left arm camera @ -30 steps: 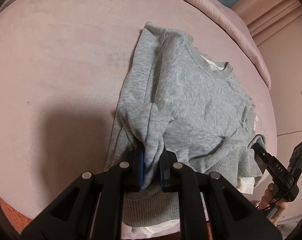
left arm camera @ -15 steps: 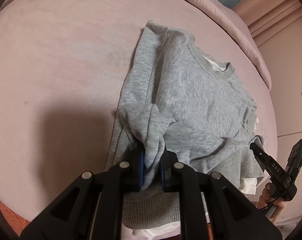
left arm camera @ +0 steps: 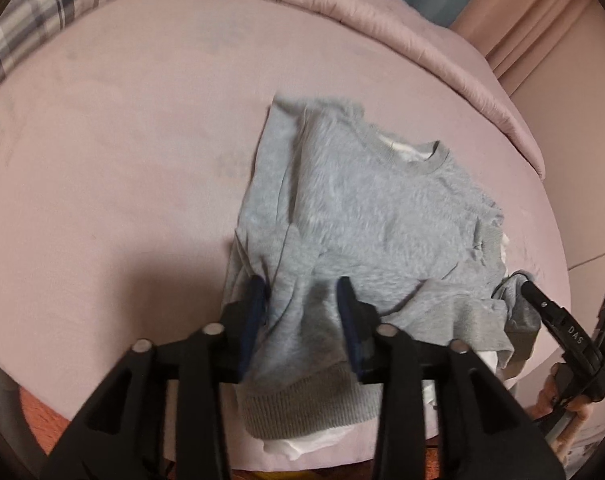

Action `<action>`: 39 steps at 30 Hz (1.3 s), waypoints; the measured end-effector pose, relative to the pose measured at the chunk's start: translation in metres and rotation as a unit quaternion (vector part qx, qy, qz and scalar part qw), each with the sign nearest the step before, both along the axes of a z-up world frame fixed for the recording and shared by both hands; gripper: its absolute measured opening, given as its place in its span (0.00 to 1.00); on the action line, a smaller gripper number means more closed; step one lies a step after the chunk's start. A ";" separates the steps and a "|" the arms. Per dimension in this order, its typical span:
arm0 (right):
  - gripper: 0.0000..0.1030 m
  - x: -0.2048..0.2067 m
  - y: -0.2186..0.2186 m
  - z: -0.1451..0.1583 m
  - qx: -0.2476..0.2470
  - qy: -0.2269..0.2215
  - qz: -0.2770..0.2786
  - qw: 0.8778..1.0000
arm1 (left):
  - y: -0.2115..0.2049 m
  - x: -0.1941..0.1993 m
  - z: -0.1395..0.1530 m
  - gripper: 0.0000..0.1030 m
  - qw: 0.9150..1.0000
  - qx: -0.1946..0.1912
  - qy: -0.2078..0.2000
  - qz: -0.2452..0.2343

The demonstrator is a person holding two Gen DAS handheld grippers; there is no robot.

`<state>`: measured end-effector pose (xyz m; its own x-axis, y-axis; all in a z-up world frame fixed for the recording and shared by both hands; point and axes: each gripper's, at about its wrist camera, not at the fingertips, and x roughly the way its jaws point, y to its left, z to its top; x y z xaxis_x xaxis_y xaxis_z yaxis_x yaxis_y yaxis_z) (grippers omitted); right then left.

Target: Fold small clothes

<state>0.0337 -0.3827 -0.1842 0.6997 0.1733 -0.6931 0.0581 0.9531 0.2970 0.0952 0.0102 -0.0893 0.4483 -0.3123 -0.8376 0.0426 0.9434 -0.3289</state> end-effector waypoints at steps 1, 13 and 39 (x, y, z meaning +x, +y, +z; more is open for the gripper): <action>0.54 -0.004 -0.001 0.004 -0.009 -0.007 -0.009 1.000 | 0.000 -0.002 0.005 0.50 1.000 0.001 -0.009 0.000; 0.62 -0.033 -0.010 0.008 -0.006 -0.012 -0.006 1.000 | 0.019 -0.034 0.004 0.69 1.000 -0.026 0.009 0.009; 0.10 -0.060 -0.017 -0.018 0.065 0.024 0.024 0.997 | 0.018 -0.048 -0.011 0.15 0.988 -0.144 0.043 -0.024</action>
<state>-0.0265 -0.3994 -0.2025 0.6545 0.2961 -0.6957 0.0304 0.9091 0.4155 0.0474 0.0287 -0.1003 0.3575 -0.5617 -0.7461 0.0448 0.8083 -0.5871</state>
